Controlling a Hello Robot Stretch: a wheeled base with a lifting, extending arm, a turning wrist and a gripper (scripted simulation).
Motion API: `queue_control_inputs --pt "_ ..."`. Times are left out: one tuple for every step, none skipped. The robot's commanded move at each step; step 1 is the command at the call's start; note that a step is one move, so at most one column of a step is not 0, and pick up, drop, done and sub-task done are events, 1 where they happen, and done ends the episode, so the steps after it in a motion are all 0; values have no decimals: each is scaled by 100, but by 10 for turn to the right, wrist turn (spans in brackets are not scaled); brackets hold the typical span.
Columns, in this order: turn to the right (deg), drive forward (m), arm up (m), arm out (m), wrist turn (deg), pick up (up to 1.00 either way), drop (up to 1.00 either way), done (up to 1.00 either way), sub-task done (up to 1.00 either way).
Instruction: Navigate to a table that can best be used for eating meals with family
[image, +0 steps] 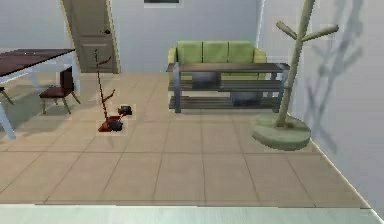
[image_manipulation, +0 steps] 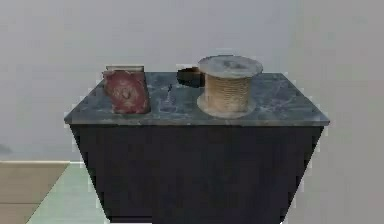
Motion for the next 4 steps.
queue_control_inputs --pt "-360 0 0 0 0 0 0 0 0" --pt "0 100 0 0 0 0 0 0 0" --pt "-30 0 0 0 0 0 0 0 0" --pt "0 100 0 0 0 0 0 0 0"
